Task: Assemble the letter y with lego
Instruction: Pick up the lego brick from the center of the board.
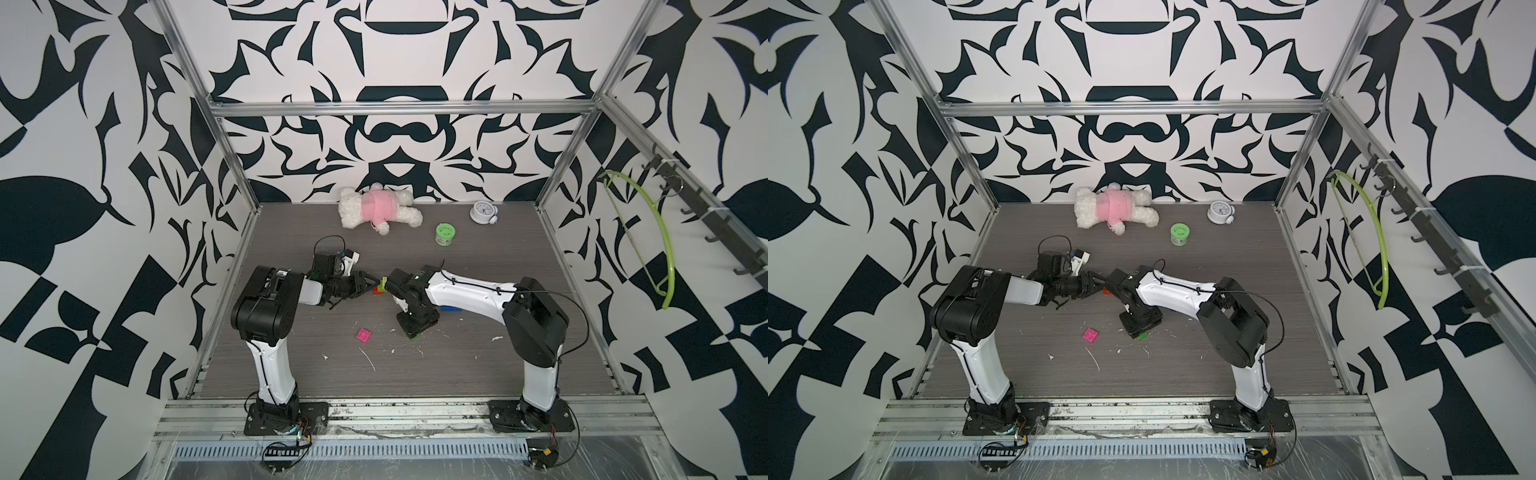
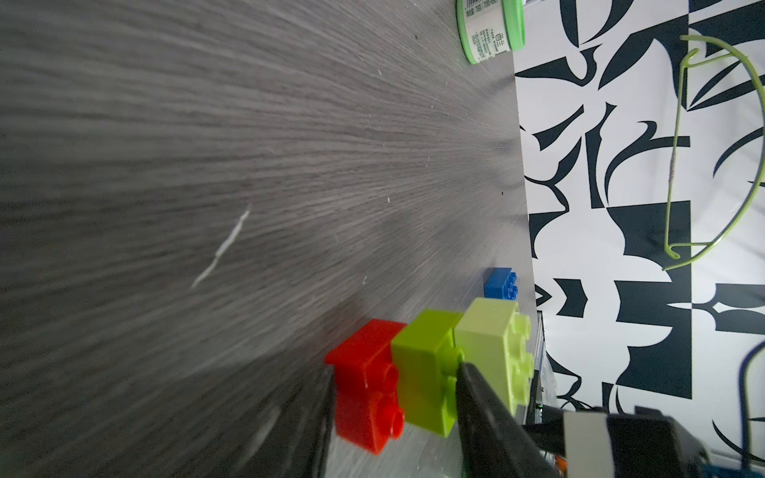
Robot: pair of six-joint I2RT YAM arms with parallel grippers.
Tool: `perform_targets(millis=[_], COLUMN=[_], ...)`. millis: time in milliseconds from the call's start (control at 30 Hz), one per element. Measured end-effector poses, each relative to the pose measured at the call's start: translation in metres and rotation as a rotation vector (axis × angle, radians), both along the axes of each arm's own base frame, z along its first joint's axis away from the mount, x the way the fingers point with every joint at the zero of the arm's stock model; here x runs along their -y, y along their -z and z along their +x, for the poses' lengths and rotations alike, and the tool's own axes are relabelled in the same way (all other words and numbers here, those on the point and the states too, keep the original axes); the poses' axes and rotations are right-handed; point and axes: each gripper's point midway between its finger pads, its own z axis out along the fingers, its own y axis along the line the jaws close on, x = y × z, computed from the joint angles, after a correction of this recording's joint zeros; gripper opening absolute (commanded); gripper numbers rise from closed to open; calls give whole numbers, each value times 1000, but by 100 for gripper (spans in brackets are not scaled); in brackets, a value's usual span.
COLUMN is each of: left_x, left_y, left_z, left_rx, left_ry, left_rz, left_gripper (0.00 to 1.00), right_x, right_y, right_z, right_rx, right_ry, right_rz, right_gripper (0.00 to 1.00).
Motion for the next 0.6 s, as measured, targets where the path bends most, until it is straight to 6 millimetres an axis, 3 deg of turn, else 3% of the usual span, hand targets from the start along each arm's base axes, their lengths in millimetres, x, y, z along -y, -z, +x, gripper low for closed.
perform_targets(millis=[333, 600], left_x=[0, 0], left_y=[0, 0], left_z=[0, 0], left_rx=[0, 0], left_ry=[0, 0], left_rz=[0, 0], left_gripper=[51, 51], right_x=[-6, -7], right_y=[3, 10], right_z=[3, 0], right_rx=[-4, -17], right_ry=[-10, -19], right_rz=[1, -15], right_gripper=[43, 43])
